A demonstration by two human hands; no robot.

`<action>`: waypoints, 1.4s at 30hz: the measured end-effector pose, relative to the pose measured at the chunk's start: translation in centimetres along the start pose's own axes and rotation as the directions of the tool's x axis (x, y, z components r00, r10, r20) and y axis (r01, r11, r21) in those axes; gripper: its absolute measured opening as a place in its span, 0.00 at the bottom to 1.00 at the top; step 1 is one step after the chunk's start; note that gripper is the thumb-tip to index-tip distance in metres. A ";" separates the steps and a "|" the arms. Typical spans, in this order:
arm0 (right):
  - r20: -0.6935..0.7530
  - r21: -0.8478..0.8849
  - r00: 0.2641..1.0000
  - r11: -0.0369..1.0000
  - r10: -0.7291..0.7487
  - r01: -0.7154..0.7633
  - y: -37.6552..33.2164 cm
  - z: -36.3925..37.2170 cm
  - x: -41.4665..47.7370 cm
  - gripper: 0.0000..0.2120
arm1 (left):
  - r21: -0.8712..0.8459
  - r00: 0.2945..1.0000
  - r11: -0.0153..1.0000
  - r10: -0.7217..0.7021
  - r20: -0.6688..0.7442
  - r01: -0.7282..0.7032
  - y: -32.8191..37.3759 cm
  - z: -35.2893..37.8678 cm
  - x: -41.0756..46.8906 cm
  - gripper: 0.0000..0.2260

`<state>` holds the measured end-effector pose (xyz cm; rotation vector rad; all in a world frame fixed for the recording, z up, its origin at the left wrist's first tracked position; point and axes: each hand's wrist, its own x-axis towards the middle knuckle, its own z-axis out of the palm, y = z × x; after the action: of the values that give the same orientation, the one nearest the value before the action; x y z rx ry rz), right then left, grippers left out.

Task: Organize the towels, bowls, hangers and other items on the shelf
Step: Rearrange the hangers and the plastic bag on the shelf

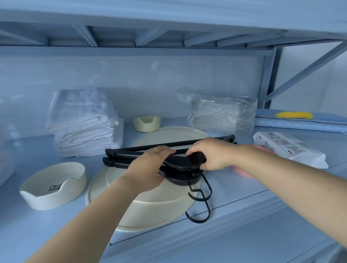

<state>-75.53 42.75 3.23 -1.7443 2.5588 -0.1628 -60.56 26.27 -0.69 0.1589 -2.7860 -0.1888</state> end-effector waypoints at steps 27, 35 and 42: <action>0.142 0.150 0.962 0.966 -0.234 0.213 7.3 -1.4 3.5 0.17 | 0.030 0.940 0.948 -0.319 0.125 0.317 1.8 -1.1 1.0 0.23; -0.008 0.394 0.981 0.901 -0.195 0.182 9.4 -1.9 6.3 0.11 | -0.089 0.811 0.821 -0.571 -0.126 0.564 0.7 -1.7 1.0 0.25; -0.075 0.308 0.971 0.921 -0.226 0.238 7.4 -1.0 10.0 0.05 | -0.051 0.784 0.809 -0.582 -0.215 0.586 -2.0 -1.6 1.1 0.11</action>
<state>-86.12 36.17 3.62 -1.9190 2.1856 -0.5839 -60.89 23.93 0.87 0.9947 -2.4267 -0.2738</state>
